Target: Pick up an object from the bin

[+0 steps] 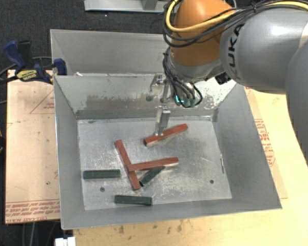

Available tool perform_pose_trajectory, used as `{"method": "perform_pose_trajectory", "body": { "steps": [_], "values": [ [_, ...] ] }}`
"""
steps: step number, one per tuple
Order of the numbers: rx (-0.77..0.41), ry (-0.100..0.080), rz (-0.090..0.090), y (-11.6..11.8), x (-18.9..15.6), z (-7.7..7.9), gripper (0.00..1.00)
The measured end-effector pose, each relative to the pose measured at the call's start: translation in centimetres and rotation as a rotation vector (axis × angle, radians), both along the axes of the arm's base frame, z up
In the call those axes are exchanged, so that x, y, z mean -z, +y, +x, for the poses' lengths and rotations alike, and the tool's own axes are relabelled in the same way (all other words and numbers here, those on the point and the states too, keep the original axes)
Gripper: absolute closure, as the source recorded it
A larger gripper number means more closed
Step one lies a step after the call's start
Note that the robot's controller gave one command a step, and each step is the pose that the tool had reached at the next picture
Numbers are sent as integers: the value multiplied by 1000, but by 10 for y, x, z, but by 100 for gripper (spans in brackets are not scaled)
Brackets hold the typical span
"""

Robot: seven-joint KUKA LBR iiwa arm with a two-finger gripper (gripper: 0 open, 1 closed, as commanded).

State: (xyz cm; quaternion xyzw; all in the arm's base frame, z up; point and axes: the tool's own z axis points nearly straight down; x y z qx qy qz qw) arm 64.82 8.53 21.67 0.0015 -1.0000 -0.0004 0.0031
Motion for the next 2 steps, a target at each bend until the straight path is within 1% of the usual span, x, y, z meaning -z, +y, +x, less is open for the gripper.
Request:
{"method": "perform_pose_trajectory", "body": {
  "steps": [1,2],
  "values": [
    [1,-8,1,0,-5,2,0],
    [-73,-12,2,-19,26,-5,0]
  ]
}}
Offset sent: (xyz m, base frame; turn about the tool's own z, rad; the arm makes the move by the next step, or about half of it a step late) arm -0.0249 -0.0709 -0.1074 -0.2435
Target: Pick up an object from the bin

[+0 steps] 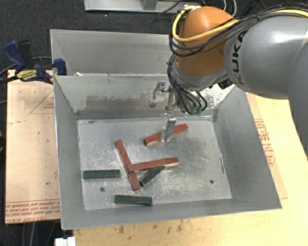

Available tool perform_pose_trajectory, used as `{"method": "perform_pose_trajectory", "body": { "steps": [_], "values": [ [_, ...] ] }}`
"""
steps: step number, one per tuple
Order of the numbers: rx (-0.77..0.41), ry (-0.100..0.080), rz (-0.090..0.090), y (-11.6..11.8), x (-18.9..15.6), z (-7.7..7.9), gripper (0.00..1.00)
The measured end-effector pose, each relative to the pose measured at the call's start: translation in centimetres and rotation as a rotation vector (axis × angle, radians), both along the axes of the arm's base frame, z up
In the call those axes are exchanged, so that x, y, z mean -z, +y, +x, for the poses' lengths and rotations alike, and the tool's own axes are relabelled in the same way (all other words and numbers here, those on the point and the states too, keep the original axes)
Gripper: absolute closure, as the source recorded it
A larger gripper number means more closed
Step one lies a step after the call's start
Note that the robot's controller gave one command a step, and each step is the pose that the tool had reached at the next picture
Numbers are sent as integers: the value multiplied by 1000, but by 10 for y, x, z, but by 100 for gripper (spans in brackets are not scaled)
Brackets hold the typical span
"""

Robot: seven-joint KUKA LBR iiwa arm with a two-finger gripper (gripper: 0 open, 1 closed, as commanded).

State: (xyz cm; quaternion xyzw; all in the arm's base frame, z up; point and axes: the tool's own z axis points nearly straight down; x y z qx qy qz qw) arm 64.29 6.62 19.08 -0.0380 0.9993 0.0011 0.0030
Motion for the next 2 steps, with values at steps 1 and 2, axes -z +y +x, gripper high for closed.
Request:
{"method": "perform_pose_trajectory", "body": {
  "steps": [1,2],
  "values": [
    [-323,-5,-1,-26,112,-1,100],
    [-323,-5,-1,-26,112,-1,100]
  ]
}}
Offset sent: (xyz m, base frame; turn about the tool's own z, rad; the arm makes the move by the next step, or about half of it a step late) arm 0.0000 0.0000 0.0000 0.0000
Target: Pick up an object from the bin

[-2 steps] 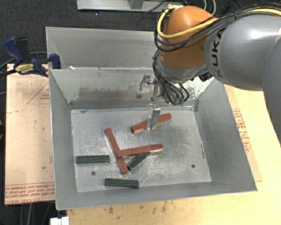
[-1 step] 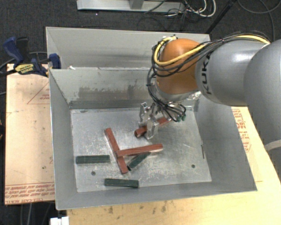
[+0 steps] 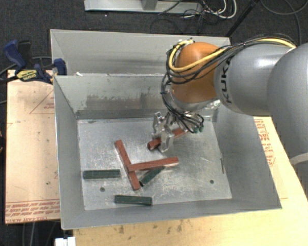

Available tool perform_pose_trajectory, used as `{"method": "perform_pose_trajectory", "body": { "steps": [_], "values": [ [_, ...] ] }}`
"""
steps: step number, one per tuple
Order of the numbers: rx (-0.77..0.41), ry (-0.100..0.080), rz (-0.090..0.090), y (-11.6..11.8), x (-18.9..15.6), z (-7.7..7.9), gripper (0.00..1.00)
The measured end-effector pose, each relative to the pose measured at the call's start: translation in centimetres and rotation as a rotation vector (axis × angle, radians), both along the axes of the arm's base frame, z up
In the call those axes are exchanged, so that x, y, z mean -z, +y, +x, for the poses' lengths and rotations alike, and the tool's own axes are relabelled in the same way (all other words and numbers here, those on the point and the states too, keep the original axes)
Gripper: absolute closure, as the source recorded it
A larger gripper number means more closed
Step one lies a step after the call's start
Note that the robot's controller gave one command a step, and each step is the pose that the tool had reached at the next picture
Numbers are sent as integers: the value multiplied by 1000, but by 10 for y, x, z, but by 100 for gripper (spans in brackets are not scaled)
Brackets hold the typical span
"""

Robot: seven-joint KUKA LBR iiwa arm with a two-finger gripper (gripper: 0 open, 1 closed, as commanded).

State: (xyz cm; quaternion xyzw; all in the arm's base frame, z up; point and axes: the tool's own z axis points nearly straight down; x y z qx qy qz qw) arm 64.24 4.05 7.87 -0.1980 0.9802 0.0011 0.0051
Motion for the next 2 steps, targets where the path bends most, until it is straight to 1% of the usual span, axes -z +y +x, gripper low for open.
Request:
{"method": "perform_pose_trajectory", "body": {
  "steps": [1,2],
  "values": [
    [-8,10,-3,10,-93,-10,0],
    [-9,-1,-2,13,-121,-9,0]
  ]
}}
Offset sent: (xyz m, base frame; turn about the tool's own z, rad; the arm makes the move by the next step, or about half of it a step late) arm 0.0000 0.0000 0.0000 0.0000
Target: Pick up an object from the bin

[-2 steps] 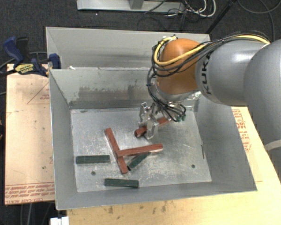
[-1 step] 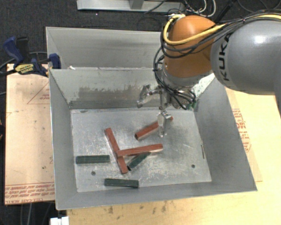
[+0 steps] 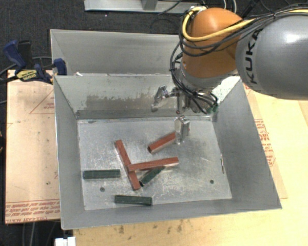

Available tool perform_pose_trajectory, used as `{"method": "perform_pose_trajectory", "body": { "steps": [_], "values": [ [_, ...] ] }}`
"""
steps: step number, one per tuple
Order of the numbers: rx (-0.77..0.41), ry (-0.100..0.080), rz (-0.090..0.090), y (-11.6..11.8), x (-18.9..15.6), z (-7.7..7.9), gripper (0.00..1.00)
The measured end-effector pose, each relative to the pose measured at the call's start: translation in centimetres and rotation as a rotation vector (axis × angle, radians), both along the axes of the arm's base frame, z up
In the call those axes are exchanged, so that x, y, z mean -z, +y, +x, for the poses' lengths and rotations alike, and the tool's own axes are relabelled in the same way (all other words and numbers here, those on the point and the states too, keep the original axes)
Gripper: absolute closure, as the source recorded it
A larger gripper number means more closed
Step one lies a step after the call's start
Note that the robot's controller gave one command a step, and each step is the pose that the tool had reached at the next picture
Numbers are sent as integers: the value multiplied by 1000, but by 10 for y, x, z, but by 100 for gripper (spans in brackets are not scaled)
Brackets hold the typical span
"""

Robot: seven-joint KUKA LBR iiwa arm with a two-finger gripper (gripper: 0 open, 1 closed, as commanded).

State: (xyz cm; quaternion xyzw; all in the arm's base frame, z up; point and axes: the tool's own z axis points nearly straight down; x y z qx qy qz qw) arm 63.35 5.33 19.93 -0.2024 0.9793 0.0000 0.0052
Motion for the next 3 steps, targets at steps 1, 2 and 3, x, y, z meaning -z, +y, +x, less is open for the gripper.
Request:
{"method": "perform_pose_trajectory", "body": {
  "steps": [1,2,3],
  "values": [
    [-61,6,0,4,119,-10,100],
    [-61,6,1,4,119,-10,100],
    [-40,9,-1,-8,-87,-16,100]
  ]
}}
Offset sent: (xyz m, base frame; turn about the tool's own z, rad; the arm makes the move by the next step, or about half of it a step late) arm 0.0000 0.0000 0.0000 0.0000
